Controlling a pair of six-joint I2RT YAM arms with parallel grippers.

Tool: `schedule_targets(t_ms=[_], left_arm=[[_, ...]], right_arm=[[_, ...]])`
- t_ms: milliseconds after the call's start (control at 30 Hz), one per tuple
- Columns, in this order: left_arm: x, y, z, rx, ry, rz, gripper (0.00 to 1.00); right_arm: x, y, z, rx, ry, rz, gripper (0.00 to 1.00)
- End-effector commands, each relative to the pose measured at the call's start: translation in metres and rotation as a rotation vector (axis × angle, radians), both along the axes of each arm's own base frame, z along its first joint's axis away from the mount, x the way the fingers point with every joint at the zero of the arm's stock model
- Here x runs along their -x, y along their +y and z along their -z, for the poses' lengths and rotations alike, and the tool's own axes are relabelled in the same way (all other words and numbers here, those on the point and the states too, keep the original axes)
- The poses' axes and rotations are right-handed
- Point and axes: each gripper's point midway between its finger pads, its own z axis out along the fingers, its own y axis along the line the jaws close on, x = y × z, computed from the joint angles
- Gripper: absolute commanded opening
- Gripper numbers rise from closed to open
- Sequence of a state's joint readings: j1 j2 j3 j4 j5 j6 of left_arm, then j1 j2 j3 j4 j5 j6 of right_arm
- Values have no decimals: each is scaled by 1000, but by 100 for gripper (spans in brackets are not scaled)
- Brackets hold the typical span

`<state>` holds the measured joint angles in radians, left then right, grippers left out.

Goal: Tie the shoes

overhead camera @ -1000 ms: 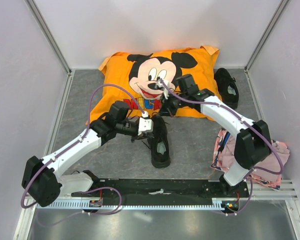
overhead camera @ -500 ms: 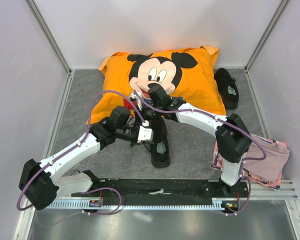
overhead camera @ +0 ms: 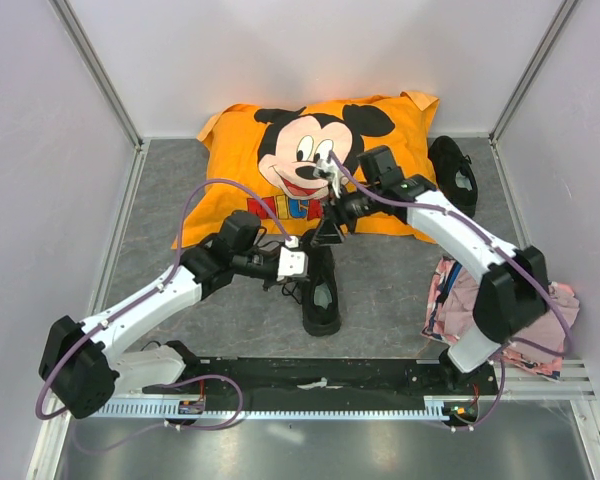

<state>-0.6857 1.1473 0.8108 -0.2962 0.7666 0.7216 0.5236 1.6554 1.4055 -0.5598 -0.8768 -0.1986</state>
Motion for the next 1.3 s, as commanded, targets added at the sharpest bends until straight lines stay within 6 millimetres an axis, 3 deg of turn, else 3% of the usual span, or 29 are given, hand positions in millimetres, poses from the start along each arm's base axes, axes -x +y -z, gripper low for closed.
schedule_targets(t_ms=[0, 100, 333, 700, 1000, 1200, 1267], left_arm=[[-10, -7, -5, 32, -3, -12, 2], [-15, -8, -4, 26, -8, -12, 2], [-25, -10, -6, 26, -14, -22, 1], [-37, -13, -9, 41, -7, -40, 2], [-34, -14, -7, 42, -2, -16, 2], [-33, -14, -6, 40, -1, -14, 1], [-35, -14, -5, 37, 1, -17, 2]], right_arm=[[56, -20, 7, -24, -15, -185, 66], [70, -24, 11, -31, 13, -242, 65], [62, -19, 22, -5, -37, -261, 65], [65, -3, 29, -1, -62, -233, 59], [50, 2, 29, 0, -72, -157, 53], [46, 7, 22, -20, -80, -144, 40], [45, 7, 22, -21, -75, -138, 23]])
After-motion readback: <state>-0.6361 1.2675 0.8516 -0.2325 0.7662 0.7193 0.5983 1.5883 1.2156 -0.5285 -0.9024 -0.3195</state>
